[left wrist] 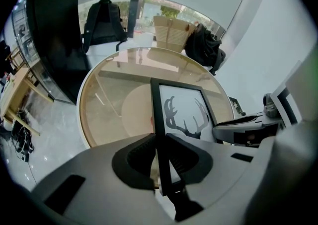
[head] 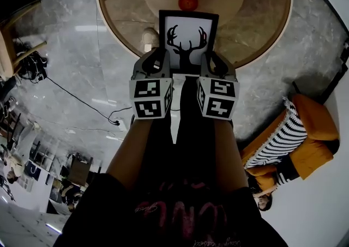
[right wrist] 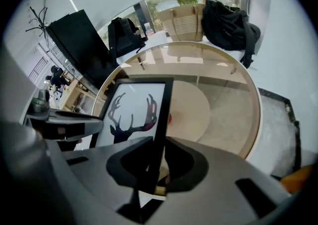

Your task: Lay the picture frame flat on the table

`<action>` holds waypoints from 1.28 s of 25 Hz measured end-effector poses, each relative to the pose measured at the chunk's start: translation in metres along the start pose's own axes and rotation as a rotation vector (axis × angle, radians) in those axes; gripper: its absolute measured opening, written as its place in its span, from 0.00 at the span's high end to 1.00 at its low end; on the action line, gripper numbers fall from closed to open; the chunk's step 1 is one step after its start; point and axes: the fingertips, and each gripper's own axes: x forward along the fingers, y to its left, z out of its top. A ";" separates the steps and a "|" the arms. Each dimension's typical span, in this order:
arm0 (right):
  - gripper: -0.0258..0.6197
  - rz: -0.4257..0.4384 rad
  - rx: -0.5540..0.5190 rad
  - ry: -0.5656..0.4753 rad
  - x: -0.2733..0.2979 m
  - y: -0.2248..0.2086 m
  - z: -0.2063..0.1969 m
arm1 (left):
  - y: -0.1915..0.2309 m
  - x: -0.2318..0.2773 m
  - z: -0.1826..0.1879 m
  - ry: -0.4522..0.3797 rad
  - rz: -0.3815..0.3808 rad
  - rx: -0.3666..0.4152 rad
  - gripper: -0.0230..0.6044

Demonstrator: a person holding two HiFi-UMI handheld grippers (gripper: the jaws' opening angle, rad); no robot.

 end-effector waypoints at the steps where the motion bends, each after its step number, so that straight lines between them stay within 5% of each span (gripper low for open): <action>1: 0.83 -0.001 0.001 0.003 0.001 -0.001 -0.001 | 0.000 0.001 -0.001 0.002 0.001 -0.003 0.85; 24: 0.82 -0.019 -0.019 0.058 0.019 -0.007 -0.018 | 0.003 0.029 -0.024 0.075 0.003 0.010 0.85; 32: 0.81 -0.036 -0.010 0.042 0.017 -0.007 -0.016 | 0.007 0.023 -0.016 0.038 0.009 0.012 0.84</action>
